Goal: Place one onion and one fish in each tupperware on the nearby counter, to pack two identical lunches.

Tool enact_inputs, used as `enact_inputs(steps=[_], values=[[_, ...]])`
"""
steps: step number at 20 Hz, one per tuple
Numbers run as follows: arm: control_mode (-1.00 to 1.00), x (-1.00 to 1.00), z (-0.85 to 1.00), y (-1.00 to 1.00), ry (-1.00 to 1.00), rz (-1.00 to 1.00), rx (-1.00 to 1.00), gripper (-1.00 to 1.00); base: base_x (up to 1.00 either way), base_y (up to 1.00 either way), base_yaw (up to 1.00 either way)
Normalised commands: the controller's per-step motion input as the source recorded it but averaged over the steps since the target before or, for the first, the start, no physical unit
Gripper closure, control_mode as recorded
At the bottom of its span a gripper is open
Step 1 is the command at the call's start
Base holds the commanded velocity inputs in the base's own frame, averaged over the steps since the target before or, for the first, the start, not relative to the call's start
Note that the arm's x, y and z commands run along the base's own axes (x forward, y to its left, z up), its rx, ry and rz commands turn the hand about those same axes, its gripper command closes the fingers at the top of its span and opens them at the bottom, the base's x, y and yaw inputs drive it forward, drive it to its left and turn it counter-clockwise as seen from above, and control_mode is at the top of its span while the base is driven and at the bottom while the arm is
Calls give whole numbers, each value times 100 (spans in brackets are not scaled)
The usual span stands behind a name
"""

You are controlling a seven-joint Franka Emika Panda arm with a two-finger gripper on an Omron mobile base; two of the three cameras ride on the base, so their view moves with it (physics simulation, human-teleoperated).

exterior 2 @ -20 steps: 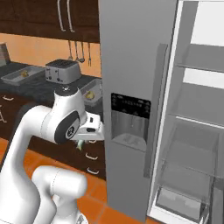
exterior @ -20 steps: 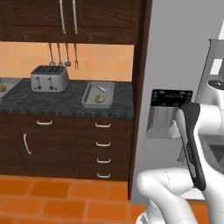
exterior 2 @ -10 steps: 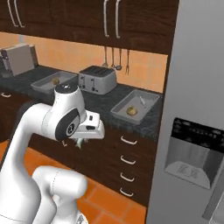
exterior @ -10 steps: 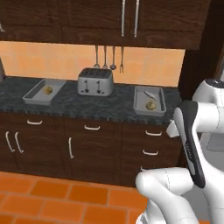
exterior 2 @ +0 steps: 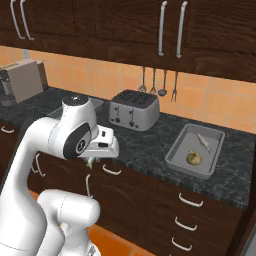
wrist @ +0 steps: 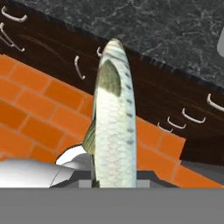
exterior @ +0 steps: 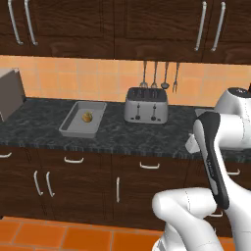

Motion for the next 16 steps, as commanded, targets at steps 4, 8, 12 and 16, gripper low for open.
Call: enact_inputs(steps=[4,8,12,16], values=[[100,0,0,0,0,0,0,100,100,100,-22],[100,0,0,0,0,0,0,100,92,100,-24],[100,0,0,0,0,0,0,100,86,100,-25],[100,0,0,0,0,0,0,100,78,100,-25]])
